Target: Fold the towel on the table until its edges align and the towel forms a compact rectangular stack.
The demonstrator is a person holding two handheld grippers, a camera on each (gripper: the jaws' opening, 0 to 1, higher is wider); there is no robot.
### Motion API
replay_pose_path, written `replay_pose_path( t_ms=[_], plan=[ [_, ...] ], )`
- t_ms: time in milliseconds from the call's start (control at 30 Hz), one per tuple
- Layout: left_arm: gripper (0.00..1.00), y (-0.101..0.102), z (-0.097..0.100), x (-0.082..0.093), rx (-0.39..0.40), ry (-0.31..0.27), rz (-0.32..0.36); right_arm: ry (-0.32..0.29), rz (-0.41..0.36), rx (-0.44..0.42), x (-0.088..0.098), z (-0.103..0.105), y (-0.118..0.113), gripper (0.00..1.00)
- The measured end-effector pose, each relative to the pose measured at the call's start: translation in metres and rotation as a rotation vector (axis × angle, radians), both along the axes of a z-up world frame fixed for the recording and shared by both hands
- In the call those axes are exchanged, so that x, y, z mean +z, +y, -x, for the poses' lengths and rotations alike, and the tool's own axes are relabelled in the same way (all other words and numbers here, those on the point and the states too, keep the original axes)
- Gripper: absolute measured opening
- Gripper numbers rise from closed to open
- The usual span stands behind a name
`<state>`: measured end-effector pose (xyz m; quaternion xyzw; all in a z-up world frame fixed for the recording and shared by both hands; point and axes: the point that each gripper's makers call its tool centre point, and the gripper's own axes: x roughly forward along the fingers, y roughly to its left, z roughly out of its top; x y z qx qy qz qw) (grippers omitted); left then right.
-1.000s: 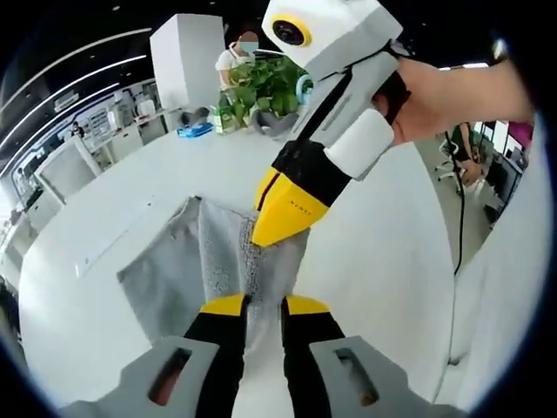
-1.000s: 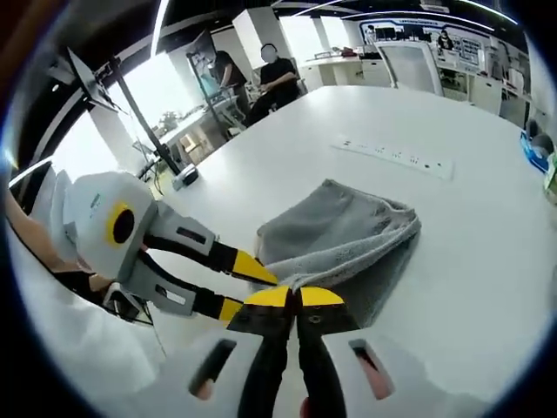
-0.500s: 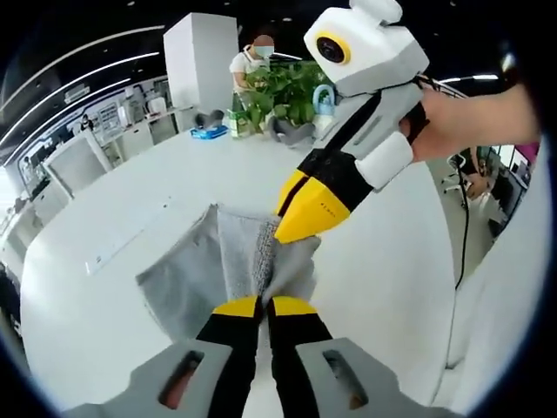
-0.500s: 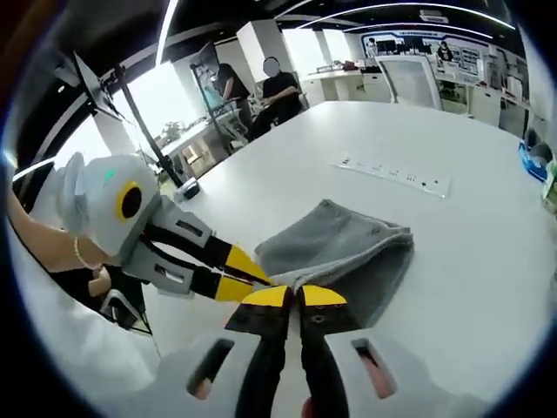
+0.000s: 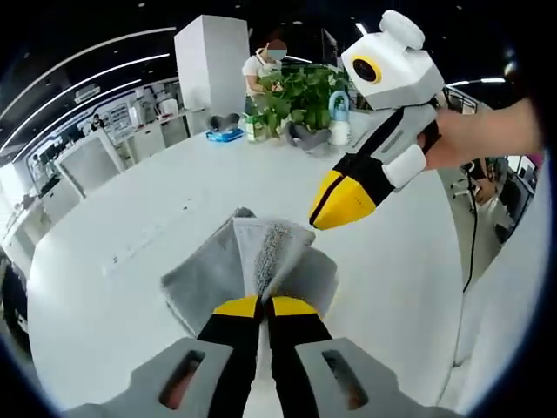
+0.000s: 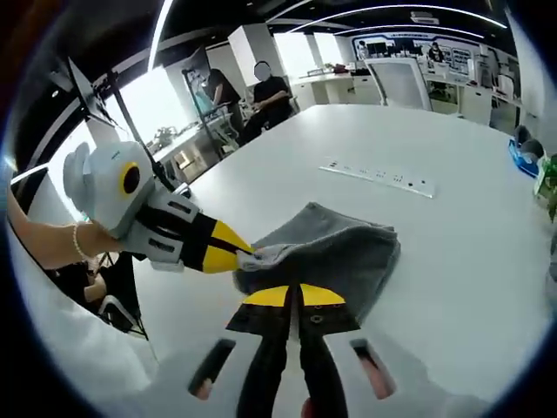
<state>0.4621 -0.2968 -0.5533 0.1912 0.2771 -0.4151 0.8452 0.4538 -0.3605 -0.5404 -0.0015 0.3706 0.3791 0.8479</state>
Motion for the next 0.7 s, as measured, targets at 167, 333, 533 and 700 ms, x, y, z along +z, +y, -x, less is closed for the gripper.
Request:
replay_pose_path(
  t_ms=[167, 333, 533, 700],
  plan=[
    [0.03, 0.01, -0.007, 0.003, 0.023, -0.002, 0.013, 0.009, 0.016, 0.0, -0.006, -0.001, 0.0, 0.0],
    [0.03, 0.02, -0.017, 0.003, 0.061, -0.001, 0.027, 0.015, 0.032, 0.004, -0.011, -0.004, 0.002, 0.0],
    [0.03, 0.031, -0.025, -0.001, 0.086, 0.005, 0.022, 0.026, 0.037, 0.003, -0.017, -0.008, 0.003, 0.0],
    [0.03, 0.043, -0.035, -0.006, 0.13, 0.023, 0.031, 0.039, 0.043, -0.006, -0.024, -0.013, 0.001, 0.0]
  ],
)
